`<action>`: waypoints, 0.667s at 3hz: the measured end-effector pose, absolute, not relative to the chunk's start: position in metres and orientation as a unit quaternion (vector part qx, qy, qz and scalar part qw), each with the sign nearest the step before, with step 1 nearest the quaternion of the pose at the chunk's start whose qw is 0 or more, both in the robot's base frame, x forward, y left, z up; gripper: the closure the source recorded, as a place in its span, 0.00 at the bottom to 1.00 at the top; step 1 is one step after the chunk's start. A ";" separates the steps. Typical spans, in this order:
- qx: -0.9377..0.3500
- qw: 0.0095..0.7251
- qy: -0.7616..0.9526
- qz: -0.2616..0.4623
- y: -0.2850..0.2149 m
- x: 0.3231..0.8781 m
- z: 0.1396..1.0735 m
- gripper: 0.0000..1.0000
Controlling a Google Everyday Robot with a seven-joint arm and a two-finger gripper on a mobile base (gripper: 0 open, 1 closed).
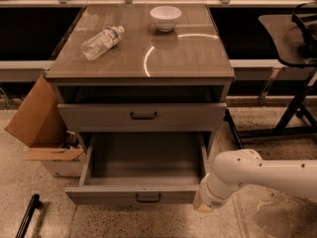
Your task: Close middle drawer
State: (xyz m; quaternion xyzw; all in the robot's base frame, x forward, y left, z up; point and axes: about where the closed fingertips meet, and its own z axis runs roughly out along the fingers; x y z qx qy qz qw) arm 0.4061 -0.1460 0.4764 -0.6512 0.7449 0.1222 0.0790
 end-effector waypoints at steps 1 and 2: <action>-0.650 0.076 0.745 0.128 -0.145 0.403 0.470 1.00; -0.650 0.076 0.745 0.128 -0.145 0.403 0.470 1.00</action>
Offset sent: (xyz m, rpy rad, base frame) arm -0.0036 0.0012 -0.0061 0.0046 0.0130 0.0003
